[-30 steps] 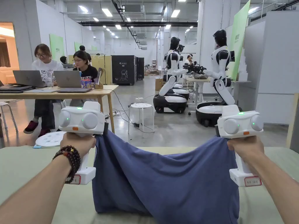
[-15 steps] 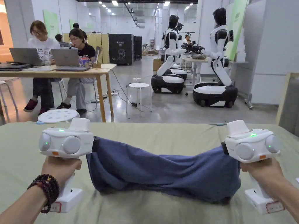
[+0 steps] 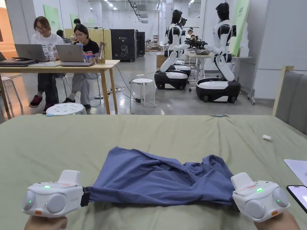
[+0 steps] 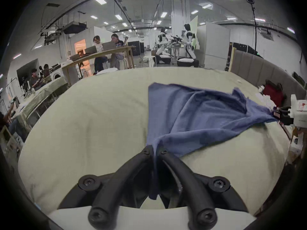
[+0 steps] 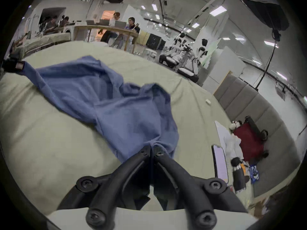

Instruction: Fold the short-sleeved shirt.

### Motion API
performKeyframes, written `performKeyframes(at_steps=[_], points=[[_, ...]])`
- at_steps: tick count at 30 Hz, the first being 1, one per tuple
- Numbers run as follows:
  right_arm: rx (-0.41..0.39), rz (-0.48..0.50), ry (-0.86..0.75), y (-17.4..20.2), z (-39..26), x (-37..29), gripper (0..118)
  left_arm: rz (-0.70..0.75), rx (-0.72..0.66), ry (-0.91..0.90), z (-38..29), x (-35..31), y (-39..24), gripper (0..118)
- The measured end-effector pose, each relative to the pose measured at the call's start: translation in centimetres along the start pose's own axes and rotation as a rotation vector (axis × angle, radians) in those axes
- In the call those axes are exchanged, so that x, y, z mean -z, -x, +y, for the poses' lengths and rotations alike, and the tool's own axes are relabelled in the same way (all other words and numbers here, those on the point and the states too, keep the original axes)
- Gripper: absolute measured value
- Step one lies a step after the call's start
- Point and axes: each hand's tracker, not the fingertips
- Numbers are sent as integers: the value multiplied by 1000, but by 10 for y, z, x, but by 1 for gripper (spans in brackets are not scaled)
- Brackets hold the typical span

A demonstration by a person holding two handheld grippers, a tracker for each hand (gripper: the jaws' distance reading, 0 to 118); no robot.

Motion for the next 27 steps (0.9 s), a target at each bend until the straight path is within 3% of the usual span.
performKeyframes(at_steps=[10, 19, 20, 21, 22, 23, 24, 27], points=[[-45, 45, 98, 3, -73, -19, 1, -5, 22, 58, -73, -23, 13, 2], [-50, 35, 112, 12, -79, -7, 6, 2, 45, 90, -88, -15, -5, 3], [-48, 36, 111, 10, -78, -9, 12, -1, 45, 87, -87, -15, -4, 9], [-33, 40, 107, 7, -77, -11, 27, -4, 47, 84, -85, -16, -2, 25], [-1, 39, 98, 3, -75, -15, 63, 2, 52, 86, -83, -17, -1, 68], [54, 42, 84, -5, -70, -23, 91, 35, 59, 91, -79, -17, 0, 100], [104, 69, 74, -13, -67, -28, 117, 30, 60, 90, -76, -18, 2, 118], [209, 107, 3, -34, -55, -40, 108, -34, 36, -13, -64, -30, 4, 113]])
